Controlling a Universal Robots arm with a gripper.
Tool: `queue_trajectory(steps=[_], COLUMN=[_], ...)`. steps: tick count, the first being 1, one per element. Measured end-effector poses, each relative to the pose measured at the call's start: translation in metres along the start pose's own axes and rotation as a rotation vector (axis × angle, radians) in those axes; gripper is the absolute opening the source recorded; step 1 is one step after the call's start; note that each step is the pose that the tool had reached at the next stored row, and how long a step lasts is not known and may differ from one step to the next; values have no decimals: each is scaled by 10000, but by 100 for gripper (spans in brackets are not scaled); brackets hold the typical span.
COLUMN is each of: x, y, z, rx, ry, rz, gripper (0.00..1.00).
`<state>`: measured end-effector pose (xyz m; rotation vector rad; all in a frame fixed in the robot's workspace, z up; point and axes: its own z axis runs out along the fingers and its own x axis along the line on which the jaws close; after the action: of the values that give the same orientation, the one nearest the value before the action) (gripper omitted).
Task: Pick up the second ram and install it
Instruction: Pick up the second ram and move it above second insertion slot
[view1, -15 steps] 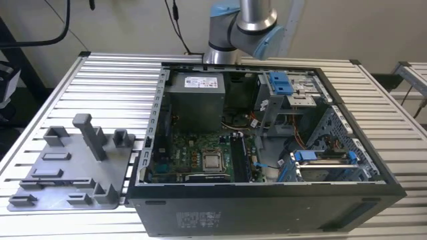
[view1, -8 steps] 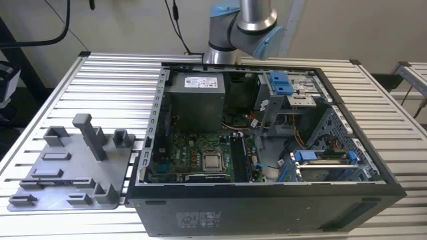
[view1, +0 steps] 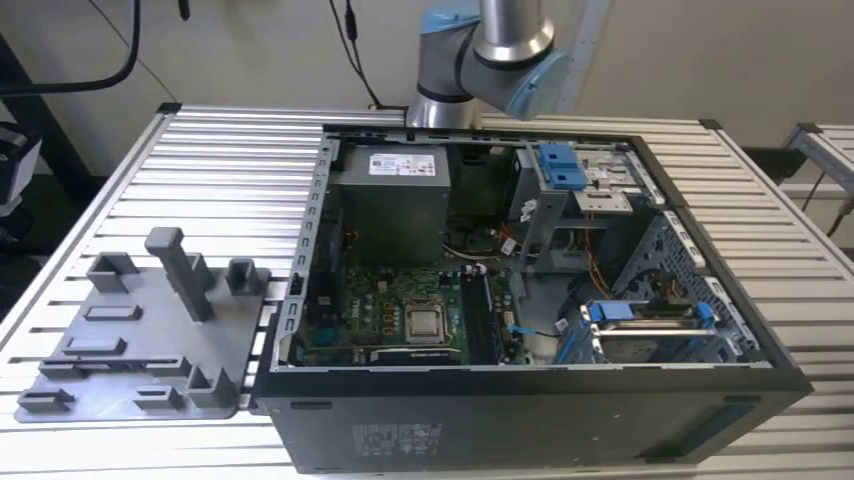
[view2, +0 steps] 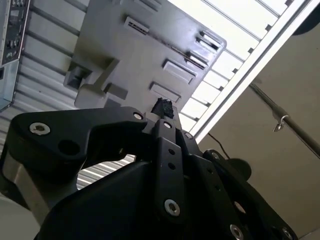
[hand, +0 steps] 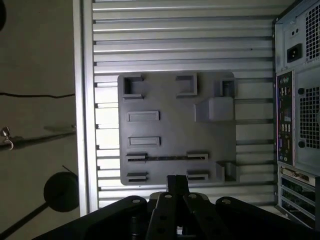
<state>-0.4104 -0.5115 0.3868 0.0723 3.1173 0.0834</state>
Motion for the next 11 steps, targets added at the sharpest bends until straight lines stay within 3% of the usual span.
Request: queue_trajectory(steps=[11], x=[0], y=[0], z=[0], rx=[50], ry=[46], rz=[-857], gripper=[11])
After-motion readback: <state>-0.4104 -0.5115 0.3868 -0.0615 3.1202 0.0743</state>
